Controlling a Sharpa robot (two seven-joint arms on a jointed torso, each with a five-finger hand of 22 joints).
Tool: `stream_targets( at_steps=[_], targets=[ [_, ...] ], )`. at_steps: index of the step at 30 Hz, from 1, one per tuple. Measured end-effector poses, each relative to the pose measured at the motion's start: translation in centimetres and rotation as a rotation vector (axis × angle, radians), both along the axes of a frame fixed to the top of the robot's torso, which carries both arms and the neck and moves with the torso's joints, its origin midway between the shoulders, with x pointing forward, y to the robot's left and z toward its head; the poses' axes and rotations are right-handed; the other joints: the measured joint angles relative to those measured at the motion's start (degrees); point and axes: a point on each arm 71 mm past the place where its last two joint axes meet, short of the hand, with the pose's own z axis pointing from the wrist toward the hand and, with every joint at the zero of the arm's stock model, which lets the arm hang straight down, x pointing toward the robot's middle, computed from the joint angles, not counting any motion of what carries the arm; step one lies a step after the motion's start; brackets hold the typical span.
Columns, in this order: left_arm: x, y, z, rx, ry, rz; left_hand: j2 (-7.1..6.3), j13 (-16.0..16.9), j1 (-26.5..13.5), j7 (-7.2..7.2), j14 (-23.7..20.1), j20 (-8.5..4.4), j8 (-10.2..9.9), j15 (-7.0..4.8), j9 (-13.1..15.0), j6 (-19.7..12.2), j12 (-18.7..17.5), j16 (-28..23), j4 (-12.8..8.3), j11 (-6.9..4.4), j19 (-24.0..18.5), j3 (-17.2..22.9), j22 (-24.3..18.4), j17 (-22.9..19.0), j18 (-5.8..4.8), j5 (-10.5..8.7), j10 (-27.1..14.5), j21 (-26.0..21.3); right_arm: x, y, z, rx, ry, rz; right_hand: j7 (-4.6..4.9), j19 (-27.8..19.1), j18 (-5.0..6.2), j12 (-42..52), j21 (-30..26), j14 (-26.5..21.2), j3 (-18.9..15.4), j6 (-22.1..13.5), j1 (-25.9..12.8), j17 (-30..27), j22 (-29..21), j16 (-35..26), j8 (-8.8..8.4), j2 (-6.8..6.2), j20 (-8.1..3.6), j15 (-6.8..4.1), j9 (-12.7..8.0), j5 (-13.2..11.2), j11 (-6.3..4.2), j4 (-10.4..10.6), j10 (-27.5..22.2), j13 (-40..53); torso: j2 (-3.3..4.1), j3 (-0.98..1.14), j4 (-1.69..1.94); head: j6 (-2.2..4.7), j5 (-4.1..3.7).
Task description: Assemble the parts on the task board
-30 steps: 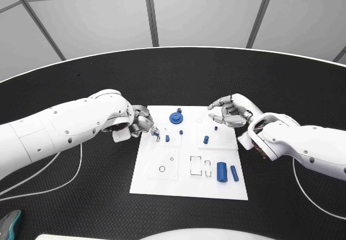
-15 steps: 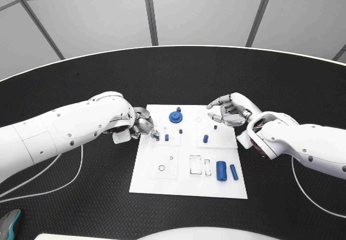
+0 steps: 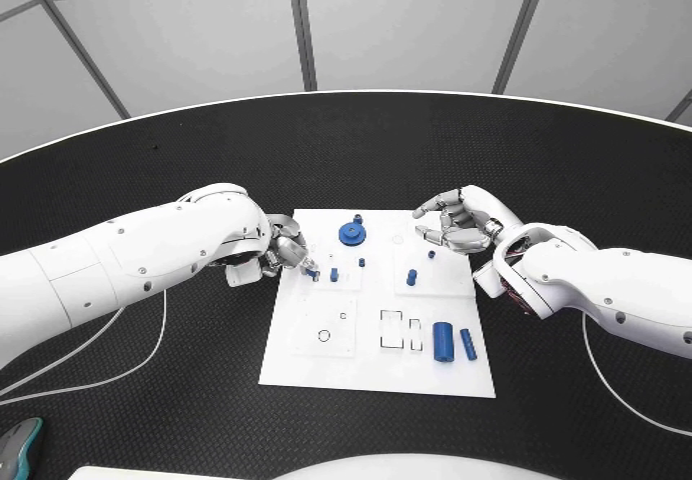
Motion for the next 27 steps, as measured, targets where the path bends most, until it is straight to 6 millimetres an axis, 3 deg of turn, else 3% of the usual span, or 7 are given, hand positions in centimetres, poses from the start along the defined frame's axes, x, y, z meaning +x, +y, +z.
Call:
stream_targets(
  at_steps=[27],
  targets=[
    [-0.08, -0.31, -0.18, 0.010, 0.020, -0.020, 0.28, -0.01, -0.23, -0.10, 0.00, 0.00, -0.03, 0.00, -0.03, 0.11, -0.01, 0.00, -0.01, 0.03, 0.00, 0.00, -0.01, -0.01, 0.02, 0.26, -0.02, 0.00, -0.03, -0.05, -0.01, 0.000, -0.001, -0.001, 0.00, 0.00, 0.00, 0.00, 0.00, 0.00, 0.00, 0.00, -0.23, -0.01, -0.01, 0.00, 0.00, -0.24, 0.00, 0.00, -0.06, 0.00, 0.00, 0.00, 0.00, -0.01, 0.01, 0.03, -0.01, -0.27, -0.15]
  ],
)
